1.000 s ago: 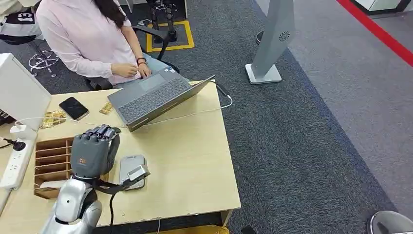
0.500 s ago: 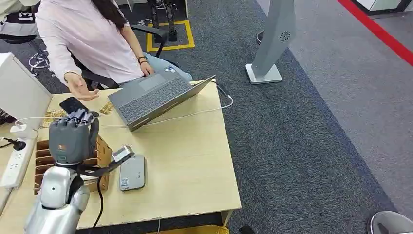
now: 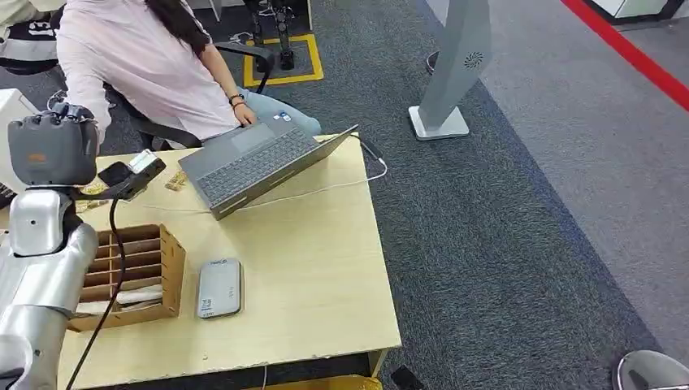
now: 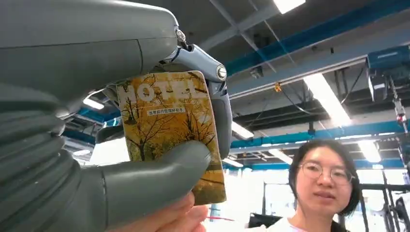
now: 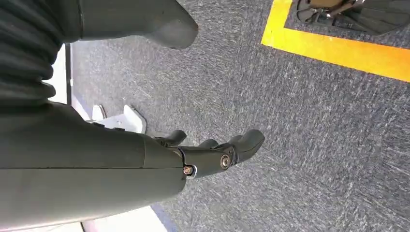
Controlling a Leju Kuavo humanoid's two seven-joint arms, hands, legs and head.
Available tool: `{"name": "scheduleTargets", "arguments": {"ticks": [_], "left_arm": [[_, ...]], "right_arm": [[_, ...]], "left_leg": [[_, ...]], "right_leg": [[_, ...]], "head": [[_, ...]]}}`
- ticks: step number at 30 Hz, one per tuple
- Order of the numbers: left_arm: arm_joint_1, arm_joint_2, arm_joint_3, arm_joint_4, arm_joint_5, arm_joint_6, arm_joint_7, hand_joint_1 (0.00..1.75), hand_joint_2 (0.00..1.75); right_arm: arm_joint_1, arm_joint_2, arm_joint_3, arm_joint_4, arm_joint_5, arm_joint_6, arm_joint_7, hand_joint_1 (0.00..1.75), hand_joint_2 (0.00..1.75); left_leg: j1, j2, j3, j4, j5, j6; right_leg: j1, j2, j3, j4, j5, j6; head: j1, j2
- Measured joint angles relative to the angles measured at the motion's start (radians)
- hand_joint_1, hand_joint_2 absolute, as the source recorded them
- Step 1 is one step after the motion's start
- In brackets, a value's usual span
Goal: Pass the card to the sensor for recognition and then transmit it.
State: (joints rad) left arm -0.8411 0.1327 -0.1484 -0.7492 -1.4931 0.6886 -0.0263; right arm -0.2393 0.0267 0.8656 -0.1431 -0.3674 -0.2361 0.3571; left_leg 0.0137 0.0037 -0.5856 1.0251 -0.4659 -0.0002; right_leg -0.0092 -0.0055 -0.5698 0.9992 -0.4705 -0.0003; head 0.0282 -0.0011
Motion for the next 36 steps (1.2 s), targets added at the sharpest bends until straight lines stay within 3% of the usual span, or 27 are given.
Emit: {"name": "scheduleTargets", "arguments": {"ticks": [6,7,8,18,27,31,34,36], "left_arm": [[-0.015,-0.002,0.000,0.044,-0.006,0.000,0.006,1.75,1.75],[-0.015,-0.002,0.000,0.048,-0.007,0.000,0.006,0.09,1.75],[-0.015,-0.002,0.000,0.052,-0.008,0.000,0.006,0.00,1.75],[-0.017,-0.007,0.002,0.106,-0.015,0.000,0.035,0.00,1.75],[0.016,-0.011,0.021,0.104,0.022,0.001,-0.001,0.00,1.75],[0.093,-0.013,0.050,0.015,0.087,0.002,-0.111,0.00,1.75],[0.204,-0.033,0.085,-0.129,0.099,0.003,-0.206,0.00,1.75],[0.258,-0.048,0.095,-0.196,0.095,0.003,-0.229,0.00,1.75]], "right_arm": [[-0.002,0.002,0.006,0.000,0.000,0.000,0.000,0.00,1.75],[-0.002,0.002,0.007,0.000,-0.001,0.000,0.000,0.00,1.75],[-0.002,0.002,0.008,0.000,-0.001,0.000,0.000,0.00,1.75],[-0.002,0.002,0.018,0.000,-0.010,-0.001,-0.002,0.00,1.75],[0.001,0.002,0.022,0.000,-0.013,-0.007,-0.001,0.00,1.75],[0.002,0.006,0.023,0.000,-0.025,-0.023,0.003,0.00,1.75],[0.005,0.007,0.023,0.000,-0.039,-0.029,0.007,0.00,1.75],[0.007,0.007,0.023,0.000,-0.042,-0.032,0.008,0.00,1.75]], "left_leg": [[0.000,0.000,0.000,0.000,0.000,0.000],[0.000,0.000,0.000,0.000,0.000,0.000],[0.000,0.000,0.000,0.000,0.000,0.000],[0.000,0.000,0.000,0.000,0.000,0.000],[0.000,0.000,-0.001,0.000,0.000,0.000],[0.000,0.001,0.000,0.000,0.000,0.000],[0.000,0.001,-0.001,0.000,-0.001,0.000],[0.000,0.001,-0.001,0.000,-0.001,0.001]], "right_leg": [[0.000,0.000,0.000,0.000,0.000,0.000],[0.000,0.000,0.000,0.000,0.000,0.000],[0.000,0.000,0.000,0.000,0.000,0.000],[0.000,0.000,0.000,0.000,0.000,0.000],[0.000,0.000,0.000,0.000,0.000,0.000],[0.000,0.001,-0.001,0.000,0.000,0.000],[0.000,0.001,-0.002,0.000,-0.001,0.001],[0.000,0.001,-0.002,0.000,-0.001,0.001]], "head": [[0.000,0.000],[0.000,0.000],[0.000,0.000],[0.000,0.000],[0.000,0.000],[0.000,0.000],[-0.001,0.000],[0.001,0.000]]}}
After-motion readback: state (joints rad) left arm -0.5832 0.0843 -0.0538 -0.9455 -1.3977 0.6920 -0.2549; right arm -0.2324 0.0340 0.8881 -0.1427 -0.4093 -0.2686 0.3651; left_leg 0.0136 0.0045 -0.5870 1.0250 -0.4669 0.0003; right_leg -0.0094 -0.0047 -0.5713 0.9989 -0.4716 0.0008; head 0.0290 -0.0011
